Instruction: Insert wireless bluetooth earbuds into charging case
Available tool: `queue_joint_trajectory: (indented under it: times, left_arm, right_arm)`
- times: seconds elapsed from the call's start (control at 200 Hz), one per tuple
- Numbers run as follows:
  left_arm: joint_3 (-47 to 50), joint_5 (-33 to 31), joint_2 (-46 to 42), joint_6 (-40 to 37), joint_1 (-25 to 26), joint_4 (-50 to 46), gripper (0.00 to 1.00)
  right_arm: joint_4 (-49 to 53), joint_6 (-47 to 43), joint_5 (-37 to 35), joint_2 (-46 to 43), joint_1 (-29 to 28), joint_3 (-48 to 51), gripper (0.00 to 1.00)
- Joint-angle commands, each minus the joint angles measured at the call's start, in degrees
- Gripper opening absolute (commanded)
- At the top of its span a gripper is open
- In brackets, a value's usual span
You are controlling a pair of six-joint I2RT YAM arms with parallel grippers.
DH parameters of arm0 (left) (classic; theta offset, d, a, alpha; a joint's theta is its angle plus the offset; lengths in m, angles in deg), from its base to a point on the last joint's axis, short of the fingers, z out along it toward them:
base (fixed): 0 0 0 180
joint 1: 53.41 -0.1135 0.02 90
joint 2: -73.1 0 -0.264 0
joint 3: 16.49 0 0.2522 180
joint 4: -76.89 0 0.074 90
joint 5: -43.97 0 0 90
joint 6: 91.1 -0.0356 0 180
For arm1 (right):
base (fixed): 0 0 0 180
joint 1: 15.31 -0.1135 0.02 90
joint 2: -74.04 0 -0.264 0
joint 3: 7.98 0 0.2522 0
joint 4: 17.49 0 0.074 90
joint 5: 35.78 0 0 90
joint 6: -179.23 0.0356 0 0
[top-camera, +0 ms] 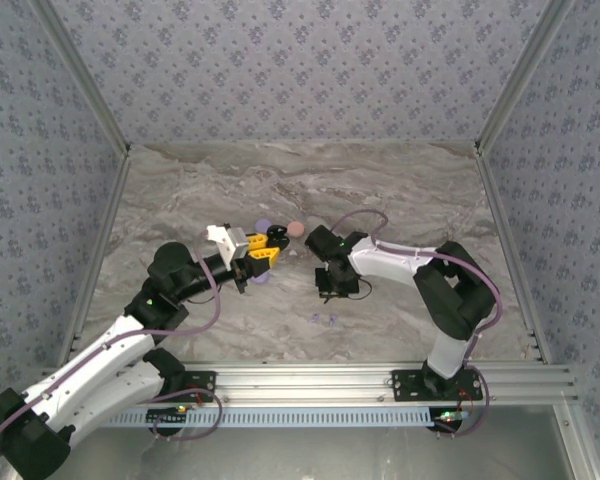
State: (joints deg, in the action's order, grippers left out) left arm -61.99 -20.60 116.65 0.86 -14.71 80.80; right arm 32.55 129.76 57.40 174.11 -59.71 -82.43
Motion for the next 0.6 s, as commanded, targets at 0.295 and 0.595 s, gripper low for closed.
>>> queue_joint_trajectory:
  times: [0.295,0.595]
  left_arm:
    - [1.6,0.2,4.3,4.7,0.3,6.4,0.0]
    - [0.1,1.8,11.5,8.4,0.5,12.3,0.0]
  right_arm:
    - [3.2,-15.6,-10.5,-19.2,2.0,-5.9,0.21]
    - [-3.7,-29.4,-7.6,-31.2,1.9,-12.9,0.21]
